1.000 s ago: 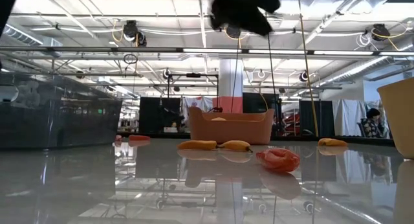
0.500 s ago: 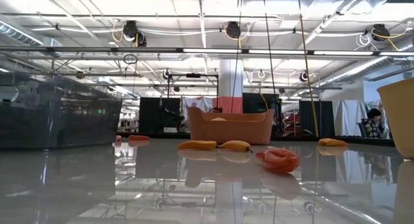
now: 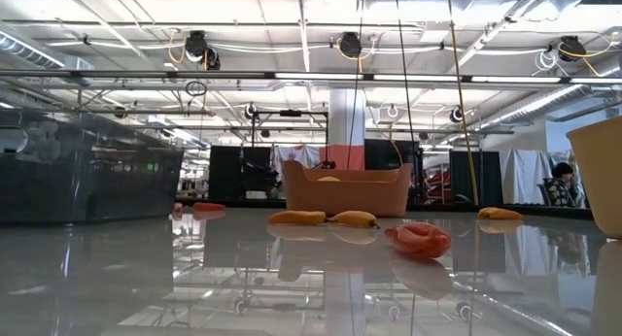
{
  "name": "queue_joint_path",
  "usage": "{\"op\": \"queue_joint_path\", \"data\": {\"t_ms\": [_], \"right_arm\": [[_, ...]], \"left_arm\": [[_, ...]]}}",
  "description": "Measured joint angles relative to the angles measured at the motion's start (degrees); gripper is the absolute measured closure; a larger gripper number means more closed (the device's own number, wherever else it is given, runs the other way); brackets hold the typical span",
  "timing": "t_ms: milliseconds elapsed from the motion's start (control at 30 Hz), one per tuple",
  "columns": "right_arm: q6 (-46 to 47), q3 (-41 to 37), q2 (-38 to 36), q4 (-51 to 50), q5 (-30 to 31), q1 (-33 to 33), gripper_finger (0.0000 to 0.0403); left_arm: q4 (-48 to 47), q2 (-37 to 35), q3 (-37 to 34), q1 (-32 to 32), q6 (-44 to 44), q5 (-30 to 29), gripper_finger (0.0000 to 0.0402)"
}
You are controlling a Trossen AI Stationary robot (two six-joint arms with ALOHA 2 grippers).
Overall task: Sort produce into baskets
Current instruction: Put the red chili pepper into the yellow bin
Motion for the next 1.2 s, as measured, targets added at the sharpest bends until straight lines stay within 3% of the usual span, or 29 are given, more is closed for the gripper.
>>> {"op": "queue_joint_path", "data": {"t_ms": [300,433,633,733,900,1200], "right_arm": [[0.49,0.0,0.0,0.0,-0.49,-1.3,0.0177],[2.79,0.0,0.0,-0.04,-3.27,-0.79,0.0177],[7.06,0.0,0.0,-0.37,-5.66,1.11,0.0177],[8.56,0.0,0.0,-0.34,-5.97,2.44,0.0177],[9.9,0.0,0.0,-0.33,-5.97,4.21,0.0177],[9.9,0.0,0.0,-0.34,-5.7,5.49,0.0177]], "left_arm": [[23.6,-9.86,-21.35,-2.47,-16.2,4.25,0.0199],[26.25,-14.22,-27.93,-3.76,-24.45,2.77,0.0199],[27.93,-15.28,-33.1,-6.13,-34.26,3.24,0.0199],[33.6,-15.27,-36.09,-7.18,-37.51,2.93,0.0199],[39.69,-14.07,-39.18,-8.48,-40.25,1.25,0.0199],[40.61,-11.27,-39.39,-8.81,-41.1,-0.74,0.0199]]}}
